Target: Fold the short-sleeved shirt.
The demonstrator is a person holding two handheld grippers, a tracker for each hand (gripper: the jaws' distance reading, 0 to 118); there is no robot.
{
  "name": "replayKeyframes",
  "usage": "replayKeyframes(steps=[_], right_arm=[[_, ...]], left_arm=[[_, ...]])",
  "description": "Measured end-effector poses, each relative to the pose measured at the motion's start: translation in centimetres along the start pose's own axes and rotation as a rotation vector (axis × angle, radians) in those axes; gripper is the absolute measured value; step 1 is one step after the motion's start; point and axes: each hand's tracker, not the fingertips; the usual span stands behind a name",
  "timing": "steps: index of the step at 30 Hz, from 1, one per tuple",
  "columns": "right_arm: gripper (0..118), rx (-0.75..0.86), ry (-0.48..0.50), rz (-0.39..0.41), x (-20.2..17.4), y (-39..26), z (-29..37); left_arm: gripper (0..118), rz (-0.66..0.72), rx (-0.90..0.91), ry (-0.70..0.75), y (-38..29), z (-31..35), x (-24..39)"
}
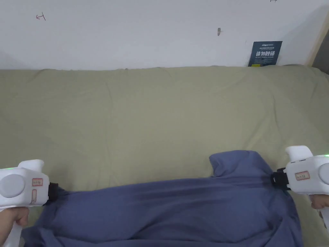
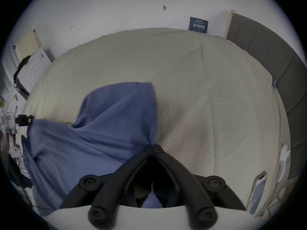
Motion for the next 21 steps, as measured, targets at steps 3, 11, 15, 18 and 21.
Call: replayKeyframes(steps=[3,11,15,18,21], right_arm=[[1,0.043,0.044,-0.039,0.1,-0.4,2.7],[1,0.139,0.104,-0.07,-0.3,-3.5,9.5],[1,0.186,0.124,-0.077,-0.3,-6.4,13.0],[1,0.208,0.135,-0.074,-0.4,-8.8,15.3],[1,0.225,0.14,-0.067,-0.8,-11.5,17.1]], left_arm=[[0,0.013,0.02,-0.019,0.0,1.6,-0.4],[0,0.058,0.124,-0.069,-2.7,7.3,-2.3],[0,0.068,0.156,-0.09,-5.2,10.2,-3.2],[0,0.082,0.193,-0.107,-7.5,12.3,-3.9],[0,0.104,0.221,-0.121,-10.1,14.3,-4.5]])
